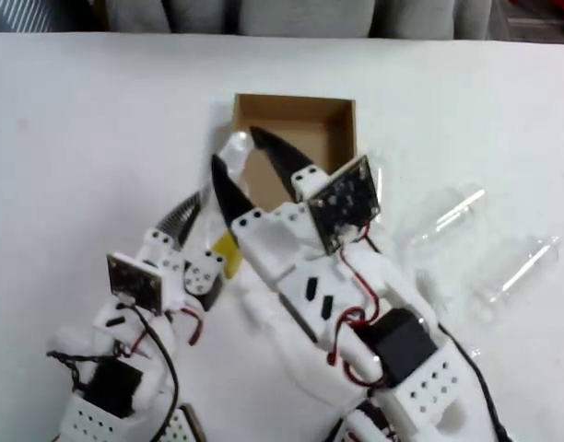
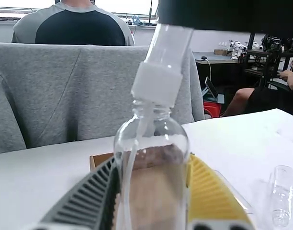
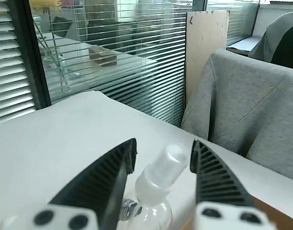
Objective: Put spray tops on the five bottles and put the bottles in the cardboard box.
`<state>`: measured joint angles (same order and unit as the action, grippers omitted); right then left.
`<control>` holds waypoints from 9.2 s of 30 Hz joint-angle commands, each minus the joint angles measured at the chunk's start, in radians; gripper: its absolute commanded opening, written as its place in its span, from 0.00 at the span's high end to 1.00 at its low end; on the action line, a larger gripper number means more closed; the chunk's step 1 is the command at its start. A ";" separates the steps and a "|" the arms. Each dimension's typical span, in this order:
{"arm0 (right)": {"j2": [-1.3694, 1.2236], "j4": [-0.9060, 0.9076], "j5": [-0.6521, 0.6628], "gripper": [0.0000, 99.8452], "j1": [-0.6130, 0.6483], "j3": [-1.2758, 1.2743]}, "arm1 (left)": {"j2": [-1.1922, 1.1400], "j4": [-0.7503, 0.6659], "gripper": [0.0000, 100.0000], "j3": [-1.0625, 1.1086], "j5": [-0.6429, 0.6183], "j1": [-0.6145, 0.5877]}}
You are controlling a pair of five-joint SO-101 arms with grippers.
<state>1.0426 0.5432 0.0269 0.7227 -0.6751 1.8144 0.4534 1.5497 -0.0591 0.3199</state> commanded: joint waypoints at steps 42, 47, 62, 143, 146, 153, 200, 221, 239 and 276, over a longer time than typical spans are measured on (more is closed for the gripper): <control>-0.394 0.246 -0.126 0.98 -0.271 0.292 | 0.016 -0.031 0.95 -0.011 0.011 -0.005; -0.394 0.351 -0.127 0.98 -0.320 0.292 | 0.016 -0.031 0.95 -0.011 0.011 -0.005; -0.394 0.885 -0.120 0.98 -0.352 0.255 | 0.015 -0.264 0.95 -0.015 0.017 -0.007; 0.650 -0.295 0.097 0.98 -0.042 -1.008 | -1.082 -0.812 0.98 -0.321 -0.060 0.036; 0.694 -0.291 0.097 0.98 -0.073 -1.019 | -1.081 -0.812 0.98 -0.308 -0.046 0.062; 0.704 -0.286 0.097 0.98 -0.102 -1.019 | -1.053 -0.806 0.98 -0.304 -0.046 0.062; 0.711 -0.231 0.098 0.98 -0.143 -1.017 | -0.601 -0.485 0.98 -0.192 -0.048 0.162; 0.714 -0.131 0.098 0.98 -0.177 -0.997 | -0.608 -0.493 0.98 -0.196 -0.046 0.151; 0.713 0.265 0.106 0.98 -0.377 -0.921 | -1.254 -0.810 0.98 -0.566 -0.046 -0.079; 0.713 0.288 0.107 0.98 -0.410 -0.924 | -2.491 -1.293 0.98 -1.310 -0.038 -0.160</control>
<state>1.7453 0.8270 0.1327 0.3222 -1.6494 -0.6805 -0.8078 0.3069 -0.1112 0.1711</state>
